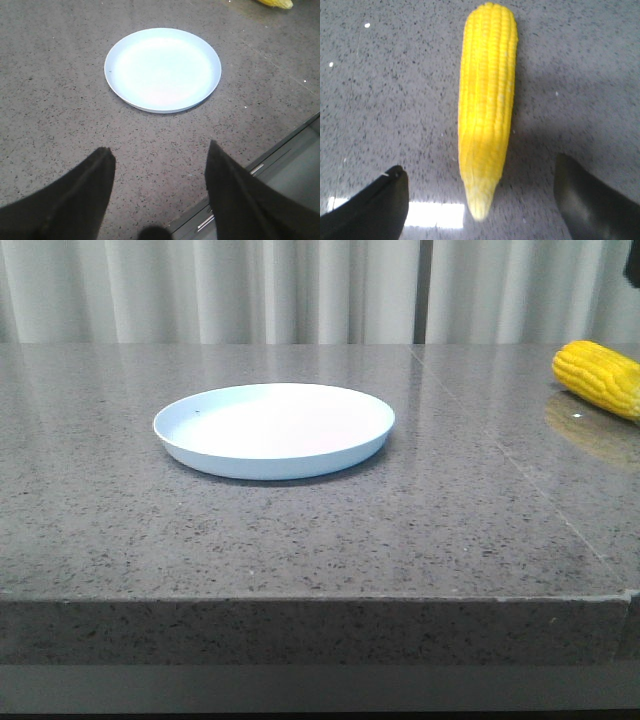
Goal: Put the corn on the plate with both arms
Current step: 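Lower the right gripper over the yellow corn cob and grasp it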
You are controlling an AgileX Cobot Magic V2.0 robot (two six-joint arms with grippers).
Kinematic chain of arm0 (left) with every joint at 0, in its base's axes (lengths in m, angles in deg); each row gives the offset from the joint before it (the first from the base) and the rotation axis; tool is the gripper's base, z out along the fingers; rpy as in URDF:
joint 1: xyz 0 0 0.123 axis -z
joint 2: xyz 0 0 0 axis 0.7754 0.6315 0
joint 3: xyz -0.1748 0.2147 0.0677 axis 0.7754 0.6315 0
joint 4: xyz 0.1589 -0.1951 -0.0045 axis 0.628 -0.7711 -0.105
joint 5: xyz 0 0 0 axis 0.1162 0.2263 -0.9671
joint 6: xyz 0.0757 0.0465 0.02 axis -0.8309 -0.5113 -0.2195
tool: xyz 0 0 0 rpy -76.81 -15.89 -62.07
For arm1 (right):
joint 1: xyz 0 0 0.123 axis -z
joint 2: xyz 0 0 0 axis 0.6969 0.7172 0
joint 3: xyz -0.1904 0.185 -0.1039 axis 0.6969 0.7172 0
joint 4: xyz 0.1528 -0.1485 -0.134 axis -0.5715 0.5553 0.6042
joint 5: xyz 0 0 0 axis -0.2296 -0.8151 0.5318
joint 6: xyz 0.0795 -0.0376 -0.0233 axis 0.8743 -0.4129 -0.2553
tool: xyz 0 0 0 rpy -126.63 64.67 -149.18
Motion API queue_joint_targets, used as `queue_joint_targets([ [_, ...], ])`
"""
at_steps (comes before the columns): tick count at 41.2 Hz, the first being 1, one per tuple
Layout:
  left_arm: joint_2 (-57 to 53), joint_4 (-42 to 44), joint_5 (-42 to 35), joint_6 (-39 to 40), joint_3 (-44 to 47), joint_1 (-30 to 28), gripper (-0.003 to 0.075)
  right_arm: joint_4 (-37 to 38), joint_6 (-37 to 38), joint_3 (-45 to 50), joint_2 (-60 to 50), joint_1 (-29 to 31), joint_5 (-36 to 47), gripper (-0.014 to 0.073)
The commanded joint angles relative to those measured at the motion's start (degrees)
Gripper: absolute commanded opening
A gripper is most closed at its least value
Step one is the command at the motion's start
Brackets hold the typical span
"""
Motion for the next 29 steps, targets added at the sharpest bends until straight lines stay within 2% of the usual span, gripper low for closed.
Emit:
queue_joint_targets([
  [1,-0.03,-0.57,-4.32,0.69,-1.47,0.42,0.0400,-0.16,0.03,-3.91,1.31,0.43,3.86,0.0613],
  [29,-0.03,-0.57,-4.32,0.69,-1.47,0.42,0.0400,-0.28,-0.02,-5.24,14.73,0.43,17.40,0.0613],
])
